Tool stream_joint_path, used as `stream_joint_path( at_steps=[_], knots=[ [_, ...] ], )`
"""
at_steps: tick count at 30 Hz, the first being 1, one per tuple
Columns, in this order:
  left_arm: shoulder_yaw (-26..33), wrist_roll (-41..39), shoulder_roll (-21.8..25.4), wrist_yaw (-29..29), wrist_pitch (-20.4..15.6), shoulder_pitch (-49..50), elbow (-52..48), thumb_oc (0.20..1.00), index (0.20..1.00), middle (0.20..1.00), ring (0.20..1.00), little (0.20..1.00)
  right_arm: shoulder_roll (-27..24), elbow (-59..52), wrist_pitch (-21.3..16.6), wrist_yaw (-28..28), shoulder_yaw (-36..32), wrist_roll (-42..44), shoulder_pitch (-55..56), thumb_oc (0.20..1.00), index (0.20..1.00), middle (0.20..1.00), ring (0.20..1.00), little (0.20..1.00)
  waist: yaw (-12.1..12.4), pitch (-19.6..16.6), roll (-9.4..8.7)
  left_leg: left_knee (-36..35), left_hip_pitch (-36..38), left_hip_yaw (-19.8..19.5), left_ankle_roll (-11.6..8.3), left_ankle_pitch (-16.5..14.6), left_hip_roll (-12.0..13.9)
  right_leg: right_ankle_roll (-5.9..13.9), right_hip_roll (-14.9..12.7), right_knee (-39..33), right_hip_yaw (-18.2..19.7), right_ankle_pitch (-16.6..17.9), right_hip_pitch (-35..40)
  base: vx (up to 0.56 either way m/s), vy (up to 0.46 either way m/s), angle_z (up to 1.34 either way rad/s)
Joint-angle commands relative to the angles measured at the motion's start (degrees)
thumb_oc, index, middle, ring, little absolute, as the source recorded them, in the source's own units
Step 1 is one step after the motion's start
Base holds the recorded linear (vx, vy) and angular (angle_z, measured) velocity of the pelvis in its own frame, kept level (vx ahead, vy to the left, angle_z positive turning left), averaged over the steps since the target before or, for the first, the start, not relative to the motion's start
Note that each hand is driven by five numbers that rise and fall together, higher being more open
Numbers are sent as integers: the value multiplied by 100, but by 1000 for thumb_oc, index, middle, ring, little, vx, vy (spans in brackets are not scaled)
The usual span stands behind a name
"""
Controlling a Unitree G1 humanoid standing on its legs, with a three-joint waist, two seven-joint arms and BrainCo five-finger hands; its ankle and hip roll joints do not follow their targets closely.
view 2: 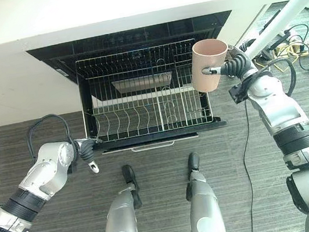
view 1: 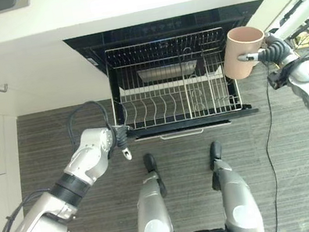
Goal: Place the dishes in the dishwasher.
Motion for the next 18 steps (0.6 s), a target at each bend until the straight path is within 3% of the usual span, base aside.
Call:
stream_joint_path(
  at_steps=[1, 18],
  knots=[
    [-320, -201, 668, -226, -30, 1276, -142, 1000, 1000, 1000, 1000, 1000, -498, 360, 3, 231, 52, 155, -790, 200, 200, 200, 200, 200, 391, -121, 149, 524, -57, -225, 196, -480, -186, -123, -145, 941, -263, -927, -140, -20, 31, 4],
    [-552, -308, 572, 859, -267, 1446, 12, 1000, 1000, 1000, 1000, 1000, -170, 2289, 244, 463, 1093, -248, -2036, 200, 200, 200, 200, 200, 685, -120, 386, 593, -242, -381, 285, -430, -273, -162, -268, 1285, -264, -997, -431, -7, 23, 4]
  ],
)
